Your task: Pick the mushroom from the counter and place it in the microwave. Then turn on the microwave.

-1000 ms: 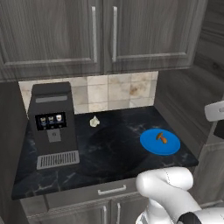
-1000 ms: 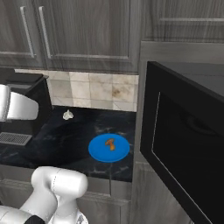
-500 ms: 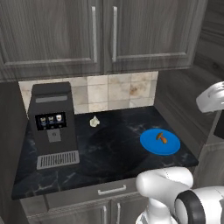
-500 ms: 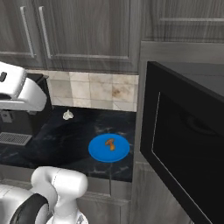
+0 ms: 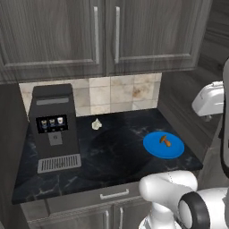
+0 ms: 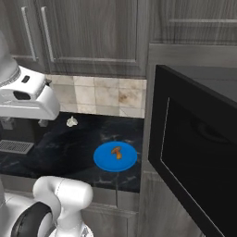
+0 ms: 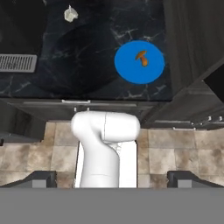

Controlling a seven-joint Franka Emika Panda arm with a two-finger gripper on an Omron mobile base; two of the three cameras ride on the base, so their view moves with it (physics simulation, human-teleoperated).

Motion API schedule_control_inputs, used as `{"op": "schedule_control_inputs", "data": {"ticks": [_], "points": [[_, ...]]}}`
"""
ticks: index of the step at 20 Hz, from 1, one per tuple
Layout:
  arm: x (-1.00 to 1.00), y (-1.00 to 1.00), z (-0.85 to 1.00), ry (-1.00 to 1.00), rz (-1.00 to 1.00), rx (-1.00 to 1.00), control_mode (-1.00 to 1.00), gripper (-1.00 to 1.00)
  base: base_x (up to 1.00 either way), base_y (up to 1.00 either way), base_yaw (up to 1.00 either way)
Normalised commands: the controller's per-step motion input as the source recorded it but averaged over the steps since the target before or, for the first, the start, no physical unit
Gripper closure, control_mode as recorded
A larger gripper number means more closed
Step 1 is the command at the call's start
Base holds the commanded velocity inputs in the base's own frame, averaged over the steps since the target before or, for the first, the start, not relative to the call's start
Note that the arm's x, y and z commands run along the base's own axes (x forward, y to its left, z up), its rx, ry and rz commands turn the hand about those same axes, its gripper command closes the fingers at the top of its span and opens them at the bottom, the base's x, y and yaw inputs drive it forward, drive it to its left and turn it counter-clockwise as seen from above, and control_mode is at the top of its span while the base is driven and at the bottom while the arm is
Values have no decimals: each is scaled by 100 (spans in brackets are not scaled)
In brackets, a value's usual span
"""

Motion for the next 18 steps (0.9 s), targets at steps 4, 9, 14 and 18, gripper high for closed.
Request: {"op": "schedule_control_inputs", "data": {"ticks": [4,9,14,18], "points": [[20,-5,-43,6,0,0,-100,-100,0,0,0],[14,-22,-27,0,0,0,-100,-100,0,0,0],[33,-18,-29,0,0,0,-100,-100,0,0,0],[35,-11,-35,0,0,0,-100,-100,0,0,0]]}}
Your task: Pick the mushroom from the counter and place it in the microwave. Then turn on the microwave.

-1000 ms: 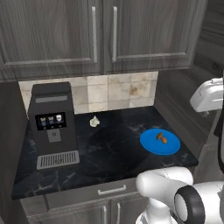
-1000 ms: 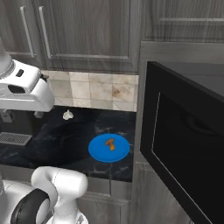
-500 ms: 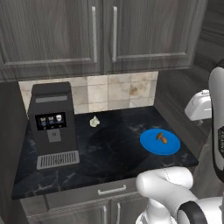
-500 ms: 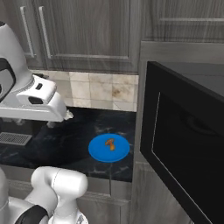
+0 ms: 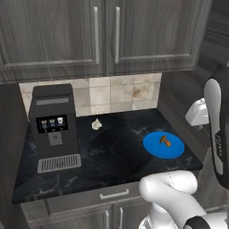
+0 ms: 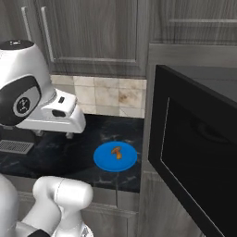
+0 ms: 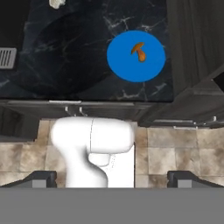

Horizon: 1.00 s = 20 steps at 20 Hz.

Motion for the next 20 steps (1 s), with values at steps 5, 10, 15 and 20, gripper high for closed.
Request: {"op": "schedule_control_inputs", "data": {"ticks": [5,10,15,20], "points": [[44,-9,-42,0,0,0,-100,-100,0,0,0],[49,-8,-43,0,0,0,-100,-100,0,0,0],[51,-11,-43,0,0,0,-100,-100,0,0,0],[50,-18,-46,0,0,0,-100,-100,0,0,0]]}}
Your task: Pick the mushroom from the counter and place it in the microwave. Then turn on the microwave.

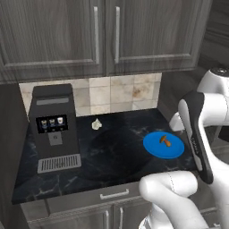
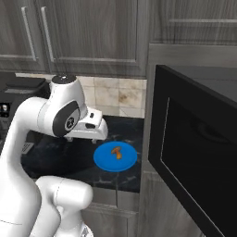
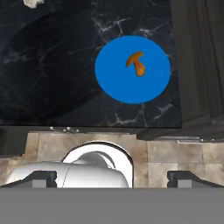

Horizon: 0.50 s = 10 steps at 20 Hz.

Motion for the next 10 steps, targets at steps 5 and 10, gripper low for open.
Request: {"op": "schedule_control_inputs", "data": {"ticks": [5,10], "points": [[51,-19,-47,0,0,0,-100,-100,0,0,0],[53,-18,-47,0,0,0,-100,-100,0,0,0]]}}
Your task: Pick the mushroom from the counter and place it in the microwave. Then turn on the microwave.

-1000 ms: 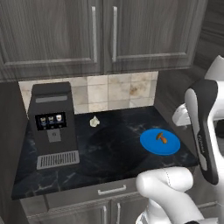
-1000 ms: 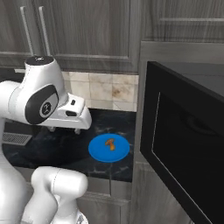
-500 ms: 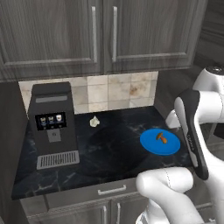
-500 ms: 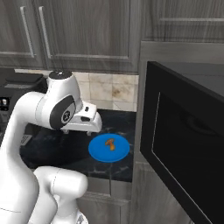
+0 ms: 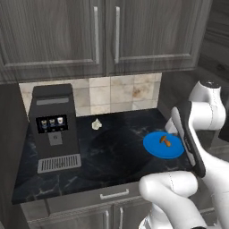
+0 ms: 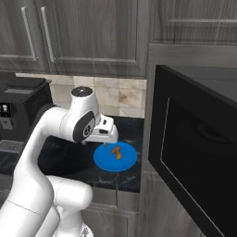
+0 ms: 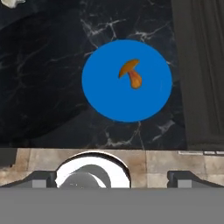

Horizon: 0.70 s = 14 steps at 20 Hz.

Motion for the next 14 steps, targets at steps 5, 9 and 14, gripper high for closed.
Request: {"op": "schedule_control_inputs", "data": {"ticks": [5,9,14], "points": [[56,-17,-45,0,0,0,-100,-100,0,0,0],[53,-15,-44,0,0,0,-100,-100,0,0,0],[38,-13,-46,0,0,0,-100,-100,0,0,0]]}}
